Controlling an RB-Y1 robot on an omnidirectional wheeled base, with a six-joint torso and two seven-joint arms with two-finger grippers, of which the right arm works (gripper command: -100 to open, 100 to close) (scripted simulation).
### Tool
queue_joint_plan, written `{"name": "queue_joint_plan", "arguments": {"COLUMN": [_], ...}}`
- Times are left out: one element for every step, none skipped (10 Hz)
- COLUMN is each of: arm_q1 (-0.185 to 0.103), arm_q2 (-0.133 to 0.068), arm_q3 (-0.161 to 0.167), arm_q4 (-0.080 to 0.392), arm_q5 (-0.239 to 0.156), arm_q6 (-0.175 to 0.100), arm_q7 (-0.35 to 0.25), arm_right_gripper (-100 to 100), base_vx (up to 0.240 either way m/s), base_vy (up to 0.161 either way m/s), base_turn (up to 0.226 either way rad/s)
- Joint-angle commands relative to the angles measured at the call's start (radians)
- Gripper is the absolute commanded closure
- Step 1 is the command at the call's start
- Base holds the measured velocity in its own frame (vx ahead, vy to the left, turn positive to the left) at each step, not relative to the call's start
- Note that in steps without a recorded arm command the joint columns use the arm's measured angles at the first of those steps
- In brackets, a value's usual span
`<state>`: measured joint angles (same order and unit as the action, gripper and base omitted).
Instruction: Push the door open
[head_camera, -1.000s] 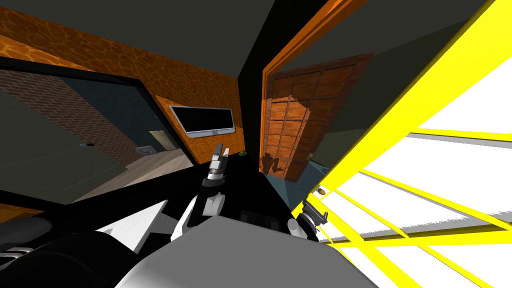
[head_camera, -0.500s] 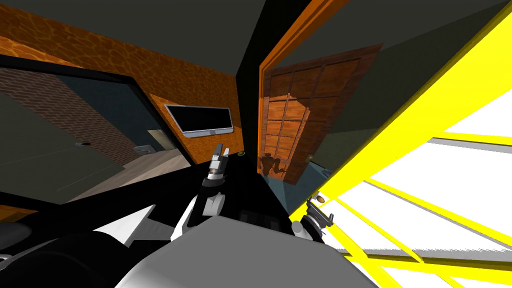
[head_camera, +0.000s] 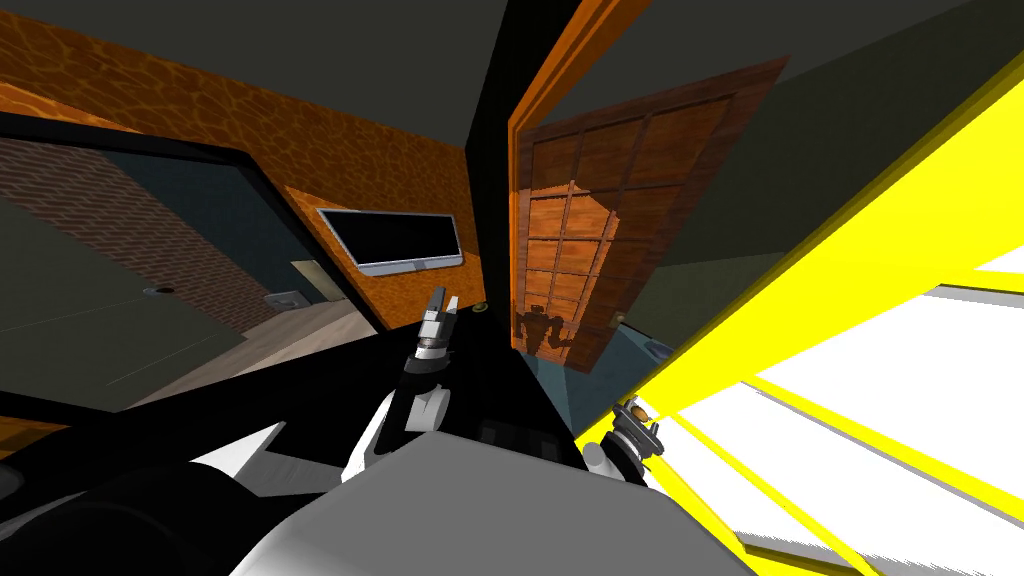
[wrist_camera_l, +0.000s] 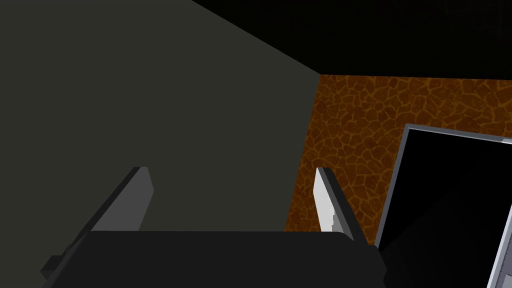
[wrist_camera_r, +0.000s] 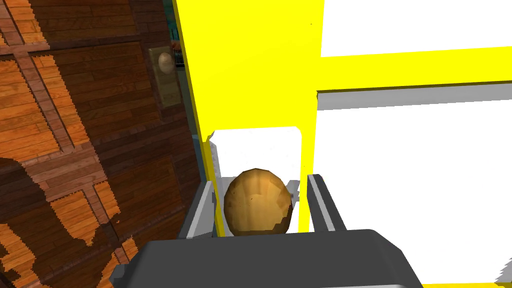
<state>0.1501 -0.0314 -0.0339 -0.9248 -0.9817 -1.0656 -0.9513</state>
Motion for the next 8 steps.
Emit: {"name": "queue_joint_plan", "arguments": {"arm_q1": [0.000, 0.000, 0.000, 0.000, 0.000, 0.001, 0.001, 0.002], "arm_q2": [0.000, 0.000, 0.000, 0.000, 0.000, -0.011, -0.014, -0.019], "arm_q3": [0.000, 0.000, 0.000, 0.000, 0.000, -0.012, -0.016, -0.023], "arm_q4": [0.000, 0.000, 0.000, 0.000, 0.000, 0.001, 0.001, 0.001], "arm_q5": [0.000, 0.000, 0.000, 0.000, 0.000, -0.012, -0.016, -0.022], "arm_q6": [0.002, 0.002, 0.002, 0.002, 0.002, 0.003, 0.002, 0.000], "arm_q7": [0.000, 0.000, 0.000, 0.000, 0.000, 0.003, 0.004, 0.005], "arm_right_gripper": [100, 100, 100, 100, 100, 100, 100, 100], "base_vx": [-0.024, -0.015, -0.009, 0.000, 0.000, 0.072, 0.130, 0.142], "base_vy": [0.031, 0.017, 0.010, 0.000, 0.000, -0.044, -0.080, -0.064], "base_turn": [0.009, -0.003, 0.001, 0.000, 0.000, -0.023, -0.028, -0.043]}}
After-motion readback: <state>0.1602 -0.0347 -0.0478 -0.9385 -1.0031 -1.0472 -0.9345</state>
